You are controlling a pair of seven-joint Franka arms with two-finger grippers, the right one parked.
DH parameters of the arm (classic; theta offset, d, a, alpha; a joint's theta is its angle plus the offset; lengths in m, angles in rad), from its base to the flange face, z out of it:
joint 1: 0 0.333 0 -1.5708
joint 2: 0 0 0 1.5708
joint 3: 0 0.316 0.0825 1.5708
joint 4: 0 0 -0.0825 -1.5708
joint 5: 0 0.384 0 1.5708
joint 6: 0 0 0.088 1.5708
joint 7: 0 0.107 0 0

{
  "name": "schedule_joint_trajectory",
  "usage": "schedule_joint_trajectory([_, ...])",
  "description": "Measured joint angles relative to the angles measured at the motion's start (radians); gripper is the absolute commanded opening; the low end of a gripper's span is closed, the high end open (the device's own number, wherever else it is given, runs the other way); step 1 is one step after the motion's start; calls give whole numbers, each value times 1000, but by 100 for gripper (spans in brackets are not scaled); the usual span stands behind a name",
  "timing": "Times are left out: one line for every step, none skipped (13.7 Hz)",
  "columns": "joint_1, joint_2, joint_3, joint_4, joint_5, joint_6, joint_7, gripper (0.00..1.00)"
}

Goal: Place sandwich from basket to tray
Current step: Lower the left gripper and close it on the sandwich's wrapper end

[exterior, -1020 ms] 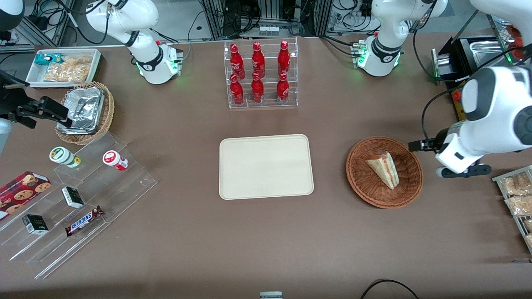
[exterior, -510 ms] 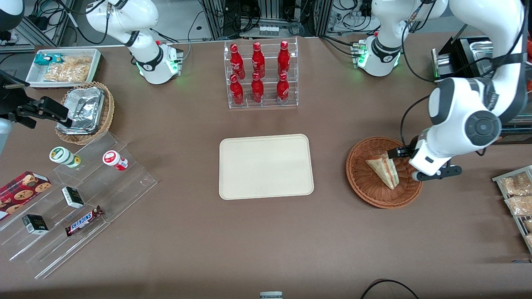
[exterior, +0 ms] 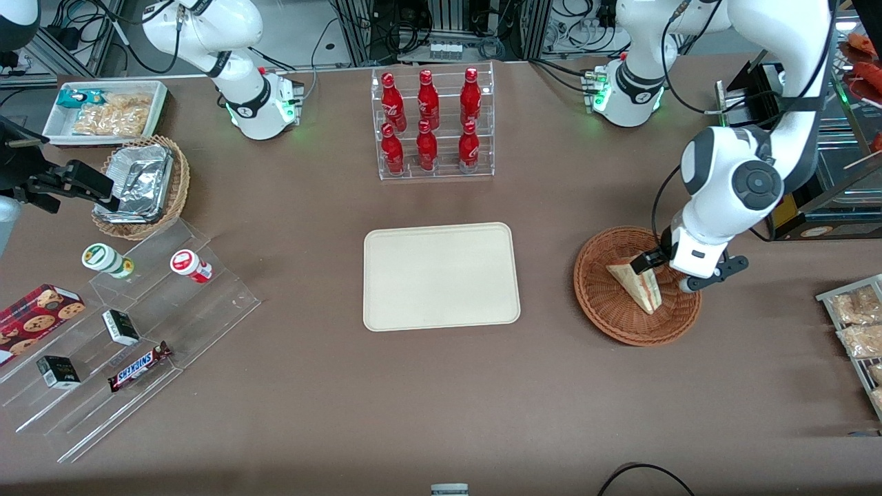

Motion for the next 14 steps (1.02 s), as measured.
schedule_joint_trajectory([-7, 1, 0, -8, 0, 6, -50, 100])
schedule_joint_trajectory([-16, 4, -1, -13, 0, 14, -90, 100])
schedule_joint_trajectory([-27, 10, -1, -15, 0, 25, -119, 100])
schedule_joint_trajectory([-34, 19, -1, -15, 0, 32, -138, 100])
schedule_joint_trajectory([-36, 31, -2, -15, 0, 39, -150, 100])
schedule_joint_trajectory([-36, 44, -1, -15, 0, 45, -156, 100])
schedule_joint_trajectory([-36, 56, -1, -15, 0, 52, -160, 100])
schedule_joint_trajectory([-36, 65, 0, -15, 0, 57, -162, 100])
schedule_joint_trajectory([-36, 72, 1, -15, 0, 58, -164, 100])
schedule_joint_trajectory([-36, 78, 2, -15, 0, 58, -165, 100])
schedule_joint_trajectory([-35, 83, 3, -15, 0, 59, -165, 91])
schedule_joint_trajectory([-35, 87, 4, -15, 0, 62, -165, 71])
schedule_joint_trajectory([-35, 92, 5, -13, 0, 65, -166, 54])
schedule_joint_trajectory([-34, 98, 5, -11, 0, 67, -168, 38])
